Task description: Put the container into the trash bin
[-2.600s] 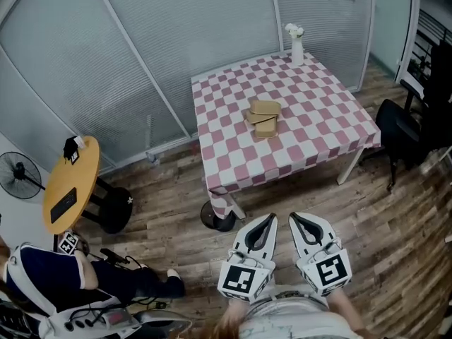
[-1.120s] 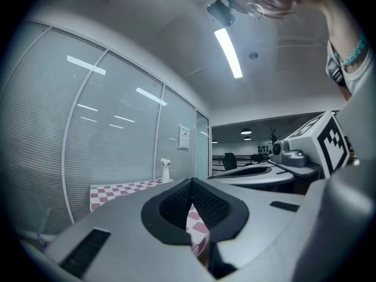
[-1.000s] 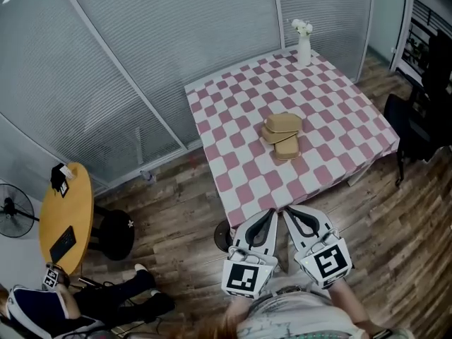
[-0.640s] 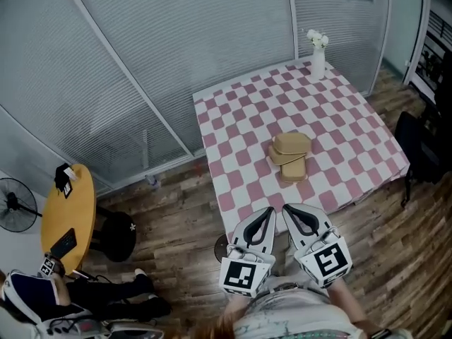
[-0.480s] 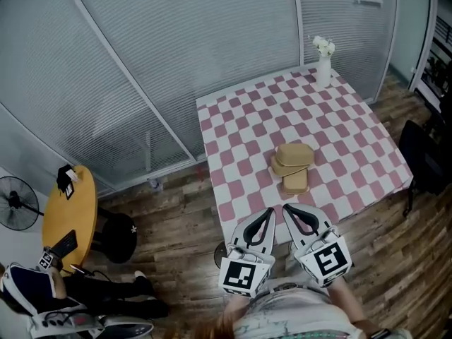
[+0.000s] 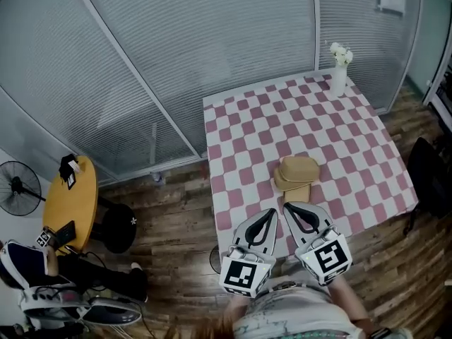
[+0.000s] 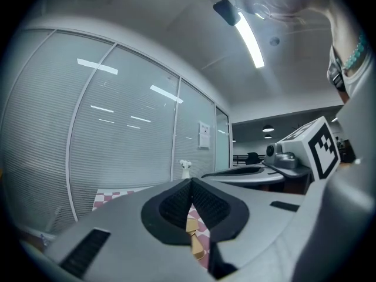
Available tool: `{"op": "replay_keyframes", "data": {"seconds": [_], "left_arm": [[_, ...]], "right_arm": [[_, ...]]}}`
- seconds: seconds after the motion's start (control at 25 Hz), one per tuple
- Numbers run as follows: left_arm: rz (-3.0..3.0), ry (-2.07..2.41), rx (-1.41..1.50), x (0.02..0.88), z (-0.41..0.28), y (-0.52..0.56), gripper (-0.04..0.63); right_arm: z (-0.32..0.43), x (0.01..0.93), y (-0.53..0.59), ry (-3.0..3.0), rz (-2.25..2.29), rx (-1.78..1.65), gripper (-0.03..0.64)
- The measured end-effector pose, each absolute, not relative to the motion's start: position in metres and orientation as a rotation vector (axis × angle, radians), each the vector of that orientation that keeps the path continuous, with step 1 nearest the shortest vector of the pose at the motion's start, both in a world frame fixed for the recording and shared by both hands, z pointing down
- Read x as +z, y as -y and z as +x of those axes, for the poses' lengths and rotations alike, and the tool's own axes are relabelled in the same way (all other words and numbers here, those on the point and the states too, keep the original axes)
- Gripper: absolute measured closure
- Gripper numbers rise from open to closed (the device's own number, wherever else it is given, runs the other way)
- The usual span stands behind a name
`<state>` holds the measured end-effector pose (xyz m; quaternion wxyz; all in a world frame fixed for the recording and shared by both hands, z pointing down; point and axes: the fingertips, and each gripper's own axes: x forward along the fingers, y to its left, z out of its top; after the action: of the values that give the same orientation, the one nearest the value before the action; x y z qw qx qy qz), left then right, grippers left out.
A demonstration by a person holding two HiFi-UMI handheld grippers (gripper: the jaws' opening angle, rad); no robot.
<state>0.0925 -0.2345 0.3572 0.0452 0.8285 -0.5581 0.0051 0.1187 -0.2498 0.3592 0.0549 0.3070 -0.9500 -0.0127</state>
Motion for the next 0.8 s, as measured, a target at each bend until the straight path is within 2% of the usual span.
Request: {"op": "replay_keyframes", "data": {"seconds": [0.8], "left_arm": [[2.312,1.896,0.080,0.380,0.090,0.279,0.589]], "right_arm": [[0.138,0.441,0.365,2.735,0.752,0.032,0.623]]}}
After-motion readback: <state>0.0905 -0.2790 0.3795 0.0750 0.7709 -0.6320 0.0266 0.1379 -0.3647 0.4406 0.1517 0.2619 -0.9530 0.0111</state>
